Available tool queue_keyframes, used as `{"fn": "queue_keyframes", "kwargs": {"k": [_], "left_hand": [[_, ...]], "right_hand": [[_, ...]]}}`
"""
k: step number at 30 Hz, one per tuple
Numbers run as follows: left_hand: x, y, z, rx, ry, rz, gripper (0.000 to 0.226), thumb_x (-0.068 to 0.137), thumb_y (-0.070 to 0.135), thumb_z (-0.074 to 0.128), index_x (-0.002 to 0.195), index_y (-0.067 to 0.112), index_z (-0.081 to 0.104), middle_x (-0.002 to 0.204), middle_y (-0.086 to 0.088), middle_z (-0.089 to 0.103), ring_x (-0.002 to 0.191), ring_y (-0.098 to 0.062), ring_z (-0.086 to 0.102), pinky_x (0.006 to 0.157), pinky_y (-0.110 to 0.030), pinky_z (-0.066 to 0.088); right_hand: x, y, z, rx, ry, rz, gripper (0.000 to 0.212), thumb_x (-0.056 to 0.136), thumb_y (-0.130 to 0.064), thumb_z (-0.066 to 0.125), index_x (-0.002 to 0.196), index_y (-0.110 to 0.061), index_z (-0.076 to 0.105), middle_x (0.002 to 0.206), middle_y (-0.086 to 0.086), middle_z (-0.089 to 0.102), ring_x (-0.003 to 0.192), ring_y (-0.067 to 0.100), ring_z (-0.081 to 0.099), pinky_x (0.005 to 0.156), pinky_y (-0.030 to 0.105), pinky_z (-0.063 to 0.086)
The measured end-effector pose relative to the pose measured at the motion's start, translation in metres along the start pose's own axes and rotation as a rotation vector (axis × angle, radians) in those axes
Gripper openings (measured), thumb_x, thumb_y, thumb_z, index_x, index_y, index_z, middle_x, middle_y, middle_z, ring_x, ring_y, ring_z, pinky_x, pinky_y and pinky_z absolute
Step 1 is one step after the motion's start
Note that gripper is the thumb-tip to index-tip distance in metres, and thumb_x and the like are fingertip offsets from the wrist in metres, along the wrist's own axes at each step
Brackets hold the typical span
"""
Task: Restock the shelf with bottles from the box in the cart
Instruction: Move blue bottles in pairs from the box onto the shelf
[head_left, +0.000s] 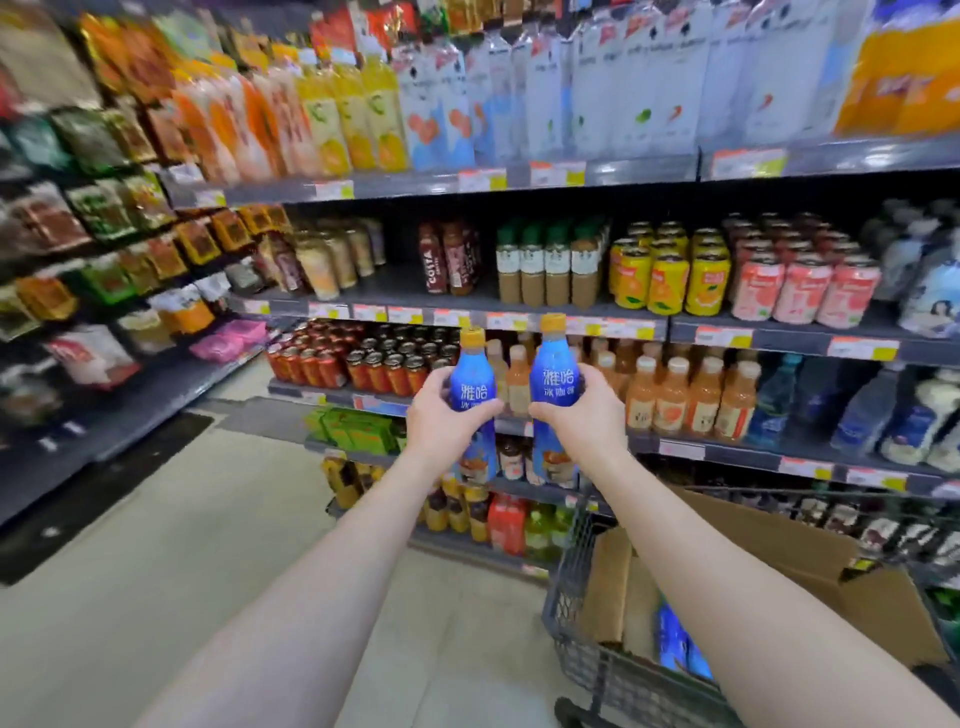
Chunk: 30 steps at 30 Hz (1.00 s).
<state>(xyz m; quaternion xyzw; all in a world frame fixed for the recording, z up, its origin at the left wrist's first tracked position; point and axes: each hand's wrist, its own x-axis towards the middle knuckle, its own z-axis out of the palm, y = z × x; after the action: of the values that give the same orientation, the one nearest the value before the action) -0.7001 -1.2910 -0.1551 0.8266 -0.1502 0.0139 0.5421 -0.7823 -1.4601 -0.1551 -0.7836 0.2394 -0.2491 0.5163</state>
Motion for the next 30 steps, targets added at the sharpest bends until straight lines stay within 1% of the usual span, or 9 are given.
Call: {"fn": "queue_keyframes", "kwargs": {"k": [4, 8, 10, 14, 17, 21, 26, 28, 30], "left_hand": [[0.032, -0.014, -0.066, 0.016, 0.069, 0.03, 0.069, 0.073, 0.036, 0.093, 0.13, 0.027, 0.054, 0.111, 0.012, 0.065, 0.092, 0.007, 0.062, 0.074, -0.012, 0.049], [0.083, -0.037, -0.125, 0.021, 0.119, 0.067, 0.069, 0.071, 0.039, 0.093, 0.129, 0.027, 0.056, 0.111, 0.014, 0.064, 0.094, 0.001, 0.063, 0.073, -0.009, 0.044], [0.114, -0.053, -0.152, 0.014, 0.111, 0.067, 0.065, 0.072, 0.038, 0.092, 0.125, 0.03, 0.054, 0.103, 0.021, 0.06, 0.091, 0.005, 0.061, 0.071, -0.008, 0.043], [0.177, -0.086, -0.199, 0.021, 0.055, 0.106, 0.065, 0.07, 0.04, 0.093, 0.119, 0.038, 0.05, 0.104, 0.023, 0.06, 0.097, 0.001, 0.063, 0.081, -0.022, 0.05], [0.221, -0.102, -0.23, 0.01, -0.011, 0.123, 0.063, 0.072, 0.039, 0.092, 0.121, 0.035, 0.053, 0.105, 0.017, 0.064, 0.095, 0.001, 0.064, 0.077, -0.019, 0.052], [0.273, -0.118, -0.258, -0.059, -0.045, 0.105, 0.066, 0.074, 0.036, 0.092, 0.127, 0.036, 0.052, 0.104, 0.011, 0.068, 0.091, -0.005, 0.069, 0.078, -0.032, 0.062], [0.327, -0.147, -0.271, -0.076, -0.064, 0.097, 0.068, 0.074, 0.036, 0.091, 0.129, 0.033, 0.052, 0.105, 0.014, 0.069, 0.087, 0.003, 0.068, 0.066, -0.013, 0.053], [0.349, -0.159, -0.273, -0.063, -0.091, 0.084, 0.066, 0.073, 0.036, 0.092, 0.127, 0.031, 0.055, 0.104, 0.015, 0.069, 0.088, 0.003, 0.067, 0.069, -0.015, 0.054], [0.374, -0.172, -0.272, -0.052, -0.136, 0.065, 0.067, 0.071, 0.035, 0.094, 0.127, 0.03, 0.057, 0.106, 0.013, 0.069, 0.092, 0.0, 0.068, 0.074, -0.021, 0.057]], "right_hand": [[0.012, -0.051, 0.064, 0.021, -0.061, -0.059, 0.078, 0.069, -0.032, 0.089, 0.136, -0.025, 0.049, 0.116, -0.008, 0.062, 0.098, 0.01, 0.06, 0.08, 0.027, 0.051], [0.035, -0.091, 0.138, 0.037, -0.066, -0.082, 0.076, 0.068, -0.033, 0.09, 0.133, -0.024, 0.052, 0.115, -0.008, 0.064, 0.095, 0.01, 0.062, 0.076, 0.026, 0.05], [0.049, -0.107, 0.178, 0.037, -0.059, -0.096, 0.078, 0.067, -0.034, 0.09, 0.134, -0.023, 0.053, 0.119, -0.006, 0.066, 0.098, 0.011, 0.063, 0.079, 0.028, 0.054], [0.079, -0.135, 0.249, 0.051, -0.028, -0.107, 0.082, 0.066, -0.032, 0.091, 0.137, -0.022, 0.052, 0.122, -0.005, 0.065, 0.102, 0.011, 0.064, 0.085, 0.031, 0.056], [0.099, -0.152, 0.29, 0.079, -0.002, -0.081, 0.078, 0.066, -0.031, 0.091, 0.133, -0.022, 0.053, 0.117, -0.007, 0.065, 0.097, 0.008, 0.064, 0.079, 0.029, 0.057], [0.128, -0.166, 0.335, 0.098, 0.0, -0.045, 0.071, 0.067, -0.029, 0.091, 0.128, -0.024, 0.055, 0.109, -0.01, 0.066, 0.089, 0.0, 0.063, 0.073, 0.024, 0.055], [0.175, -0.172, 0.387, 0.05, -0.008, -0.01, 0.069, 0.064, -0.031, 0.092, 0.124, -0.023, 0.059, 0.107, -0.009, 0.068, 0.09, 0.004, 0.065, 0.072, 0.025, 0.055], [0.199, -0.171, 0.407, 0.028, -0.019, 0.003, 0.064, 0.064, -0.032, 0.091, 0.12, -0.025, 0.061, 0.105, -0.009, 0.068, 0.09, 0.006, 0.065, 0.068, 0.024, 0.054], [0.227, -0.167, 0.425, 0.035, -0.021, 0.008, 0.063, 0.062, -0.034, 0.091, 0.118, -0.024, 0.064, 0.103, -0.01, 0.07, 0.092, 0.009, 0.068, 0.074, 0.031, 0.059]]}}
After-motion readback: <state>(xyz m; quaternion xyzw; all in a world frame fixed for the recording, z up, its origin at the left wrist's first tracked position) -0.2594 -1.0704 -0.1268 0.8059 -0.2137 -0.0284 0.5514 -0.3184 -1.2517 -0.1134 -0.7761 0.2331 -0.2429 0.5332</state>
